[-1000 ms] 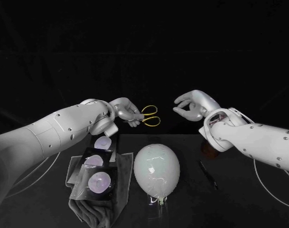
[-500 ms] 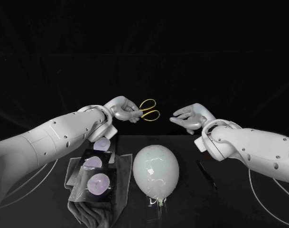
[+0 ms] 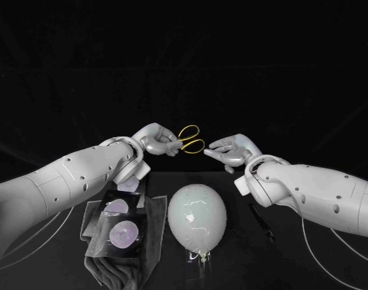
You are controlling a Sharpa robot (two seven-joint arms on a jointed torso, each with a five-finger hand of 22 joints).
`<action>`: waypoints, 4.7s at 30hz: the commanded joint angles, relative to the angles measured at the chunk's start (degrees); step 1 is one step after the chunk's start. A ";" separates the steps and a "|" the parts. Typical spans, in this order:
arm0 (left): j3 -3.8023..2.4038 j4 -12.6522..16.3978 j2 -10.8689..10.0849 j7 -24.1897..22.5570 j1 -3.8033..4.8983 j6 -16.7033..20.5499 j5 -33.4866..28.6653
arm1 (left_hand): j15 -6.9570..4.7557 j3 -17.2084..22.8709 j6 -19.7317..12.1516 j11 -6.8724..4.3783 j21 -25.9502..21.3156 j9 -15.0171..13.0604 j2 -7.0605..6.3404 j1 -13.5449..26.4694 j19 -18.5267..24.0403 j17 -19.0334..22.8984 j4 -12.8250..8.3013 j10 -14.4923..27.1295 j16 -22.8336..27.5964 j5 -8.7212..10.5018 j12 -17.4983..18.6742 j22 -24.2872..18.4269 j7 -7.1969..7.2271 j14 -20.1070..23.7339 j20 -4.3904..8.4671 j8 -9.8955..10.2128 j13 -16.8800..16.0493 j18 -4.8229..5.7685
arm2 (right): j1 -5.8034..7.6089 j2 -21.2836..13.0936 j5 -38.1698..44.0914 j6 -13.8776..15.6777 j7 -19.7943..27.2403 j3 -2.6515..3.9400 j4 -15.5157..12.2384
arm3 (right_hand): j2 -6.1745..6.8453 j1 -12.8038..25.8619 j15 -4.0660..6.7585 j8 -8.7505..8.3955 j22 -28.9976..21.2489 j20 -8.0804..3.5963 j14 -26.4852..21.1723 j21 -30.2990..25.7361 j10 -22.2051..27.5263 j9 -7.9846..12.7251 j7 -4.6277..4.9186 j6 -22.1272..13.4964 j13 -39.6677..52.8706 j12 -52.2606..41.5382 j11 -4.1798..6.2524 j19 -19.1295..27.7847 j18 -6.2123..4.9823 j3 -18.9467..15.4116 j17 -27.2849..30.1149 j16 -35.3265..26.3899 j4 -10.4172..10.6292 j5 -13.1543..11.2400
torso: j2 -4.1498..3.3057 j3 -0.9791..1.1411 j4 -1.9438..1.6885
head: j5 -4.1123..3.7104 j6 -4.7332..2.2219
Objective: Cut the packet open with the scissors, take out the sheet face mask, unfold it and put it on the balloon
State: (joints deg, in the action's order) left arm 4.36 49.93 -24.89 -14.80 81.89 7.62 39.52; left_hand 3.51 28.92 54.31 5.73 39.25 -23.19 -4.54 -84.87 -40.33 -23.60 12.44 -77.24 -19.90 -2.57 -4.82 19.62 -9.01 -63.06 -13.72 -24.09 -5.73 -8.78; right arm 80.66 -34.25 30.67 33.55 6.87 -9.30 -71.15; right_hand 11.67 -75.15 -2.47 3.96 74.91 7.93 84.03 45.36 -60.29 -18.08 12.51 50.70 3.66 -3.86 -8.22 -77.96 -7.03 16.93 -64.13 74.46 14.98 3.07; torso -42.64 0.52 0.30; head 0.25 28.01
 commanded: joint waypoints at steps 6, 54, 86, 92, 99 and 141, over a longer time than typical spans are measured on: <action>-0.08 1.45 -0.19 -2.23 0.02 0.68 -1.24 | -0.06 4.94 -0.02 -0.71 0.39 -1.75 0.66 -0.25 0.39 -0.07 -4.92 -0.24 0.31 -0.19 0.23 0.10 0.18 0.19 0.17 -0.40 -0.10 -0.78 | -0.09 1.13 -5.21 2.34 3.64 0.04 0.46 | -0.89 -0.20 -0.53 -0.13 5.26 0.31 0.25 0.24 0.52 0.15 -0.02 -0.60 -0.01 0.09 -0.06 0.02 0.24 -0.73 -0.17 0.62 0.03 -0.17 | -0.02 0.01 0.07 | -0.45 -0.03; -0.10 5.28 -1.23 -1.85 0.00 -2.04 -4.67 | 0.03 5.09 -0.21 -0.62 0.73 -2.06 0.84 -0.11 0.90 -0.19 -5.15 -0.03 0.52 -0.19 0.36 0.38 0.09 0.45 0.03 -0.27 -0.12 -0.68 | -0.04 2.08 -16.05 2.69 9.57 0.07 1.09 | -8.91 -5.95 4.28 10.44 10.12 -3.53 2.69 22.71 -18.10 -5.55 -6.25 10.02 1.97 -4.44 6.00 -5.64 3.18 11.24 -8.14 7.36 -6.09 -0.20 | 0.08 0.07 0.15 | -0.77 0.11; -0.02 2.42 -1.00 5.98 0.06 4.16 -9.58 | 8.09 -7.37 -10.97 6.99 -25.64 2.96 -8.29 6.13 23.57 4.28 1.63 21.95 11.62 -0.14 0.99 -13.87 -6.56 21.20 -3.33 10.40 2.04 5.49 | 0.35 1.39 -6.77 10.83 2.03 0.11 5.61 | -8.79 -4.07 5.28 14.75 10.18 -4.59 2.74 23.86 -21.42 -10.27 -7.27 9.31 4.19 -4.92 7.11 -5.44 3.28 15.12 -8.31 7.65 -8.08 -0.26 | 0.08 -0.04 0.06 | -1.47 -0.15; 0.00 1.40 -1.48 5.92 0.06 5.67 -10.74 | 8.59 -13.67 -11.33 7.47 -28.04 3.38 -6.55 4.05 24.22 5.27 3.72 23.96 11.88 -0.14 0.50 -15.35 -6.98 22.81 -3.27 10.75 1.96 5.51 | 0.39 1.87 -5.09 13.14 1.81 0.15 10.09 | -8.65 -3.89 5.33 15.10 10.20 -4.64 2.75 24.02 -21.55 -10.70 -7.32 9.16 4.40 -4.90 7.17 -5.45 3.29 15.58 -8.34 7.68 -8.38 -0.26 | 0.06 -0.05 0.01 | -1.87 -0.33; 0.02 2.34 -3.32 4.77 0.04 7.75 -14.45 | 8.36 -17.28 -10.48 7.29 -28.21 3.51 -4.70 2.44 22.54 5.65 4.08 23.51 10.99 -0.15 -0.52 -15.77 -6.98 22.25 -3.26 10.44 1.87 5.47 | 0.94 1.44 -3.00 14.01 2.52 0.19 14.78 | -8.58 -3.80 5.36 15.26 10.22 -4.67 2.77 24.18 -21.59 -10.91 -7.33 9.07 4.51 -4.87 7.19 -5.49 3.32 15.85 -8.36 7.71 -8.55 -0.27 | 0.06 -0.04 0.15 | -2.58 -0.44; 0.04 25.98 -20.92 -10.95 -2.87 10.18 -45.25 | 5.41 -19.15 -6.74 5.27 -15.81 4.00 -1.61 -1.67 -3.32 4.13 4.04 19.97 3.90 -0.20 -3.18 -11.73 -5.16 12.74 -2.51 9.52 1.94 -1.46 | 7.08 -32.96 34.24 -5.69 -18.52 -0.40 -12.55 | -7.30 -1.94 5.55 16.65 10.84 -4.83 2.89 27.10 -22.47 -12.62 -7.69 9.11 5.45 -4.79 7.47 -6.23 3.79 17.47 -8.80 8.04 -8.74 -0.28 | 2.01 0.40 0.97 | -9.86 0.73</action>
State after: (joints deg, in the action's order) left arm 4.46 75.64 -45.74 -24.38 79.03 17.73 -4.69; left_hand 9.01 10.04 47.18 11.06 23.06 -19.24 -6.41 -86.03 -43.23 -19.43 16.44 -56.95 -15.69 -2.89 -7.81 7.86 -12.08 -49.97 -16.39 -14.61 -3.84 -9.30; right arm 87.63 -67.26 59.82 29.45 -9.47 -9.73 -83.47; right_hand 4.53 -77.63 2.53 20.41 74.92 3.17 84.04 72.22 -78.72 -25.12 5.51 59.36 9.03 -8.48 -4.29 -83.66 -3.91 33.52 -72.92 82.26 6.86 2.66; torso -40.61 0.84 1.36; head -9.50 28.67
